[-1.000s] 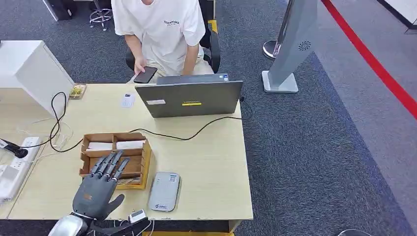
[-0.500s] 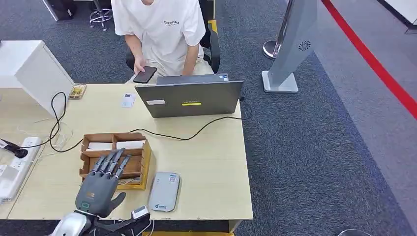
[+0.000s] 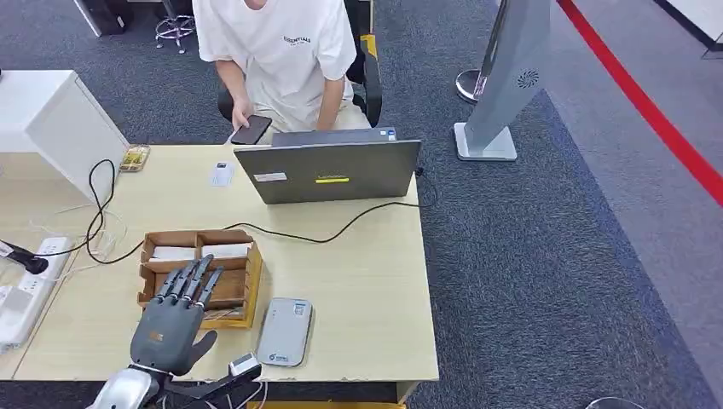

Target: Pass the card to the sensor for recognition and then transmit it.

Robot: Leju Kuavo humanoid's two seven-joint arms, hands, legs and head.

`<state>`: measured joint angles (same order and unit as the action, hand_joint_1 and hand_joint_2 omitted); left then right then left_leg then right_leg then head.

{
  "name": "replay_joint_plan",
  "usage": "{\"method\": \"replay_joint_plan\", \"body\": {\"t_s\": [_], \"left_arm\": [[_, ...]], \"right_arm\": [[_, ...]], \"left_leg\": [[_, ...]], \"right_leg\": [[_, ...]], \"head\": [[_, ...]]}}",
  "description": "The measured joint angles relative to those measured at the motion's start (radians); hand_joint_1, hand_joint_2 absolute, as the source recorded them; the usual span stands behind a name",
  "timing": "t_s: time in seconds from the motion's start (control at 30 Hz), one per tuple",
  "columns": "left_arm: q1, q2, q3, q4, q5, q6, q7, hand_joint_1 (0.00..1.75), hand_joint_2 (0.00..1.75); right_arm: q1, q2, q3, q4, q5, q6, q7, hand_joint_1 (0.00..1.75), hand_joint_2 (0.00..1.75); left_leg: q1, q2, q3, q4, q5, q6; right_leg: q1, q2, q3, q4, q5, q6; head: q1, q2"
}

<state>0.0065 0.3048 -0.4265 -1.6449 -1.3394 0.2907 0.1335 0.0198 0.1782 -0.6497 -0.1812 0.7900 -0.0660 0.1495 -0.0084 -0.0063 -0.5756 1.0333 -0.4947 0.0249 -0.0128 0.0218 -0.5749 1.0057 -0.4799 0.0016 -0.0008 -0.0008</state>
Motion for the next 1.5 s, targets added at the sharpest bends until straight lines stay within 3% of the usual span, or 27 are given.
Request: {"method": "replay_joint_plan", "body": {"t_s": [1.5], "left_arm": [[0.002, -0.010, 0.000, 0.013, -0.029, -0.023, 0.035, 0.00, 1.75]], "right_arm": [[0.000, 0.000, -0.043, 0.000, 0.042, 0.011, 0.000, 0.00, 1.75]], "left_leg": [[0.000, 0.000, 0.000, 0.000, 0.000, 0.000]], "right_leg": [[0.000, 0.000, 0.000, 0.000, 0.000, 0.000]], "head": [[0.000, 0.000]]}}
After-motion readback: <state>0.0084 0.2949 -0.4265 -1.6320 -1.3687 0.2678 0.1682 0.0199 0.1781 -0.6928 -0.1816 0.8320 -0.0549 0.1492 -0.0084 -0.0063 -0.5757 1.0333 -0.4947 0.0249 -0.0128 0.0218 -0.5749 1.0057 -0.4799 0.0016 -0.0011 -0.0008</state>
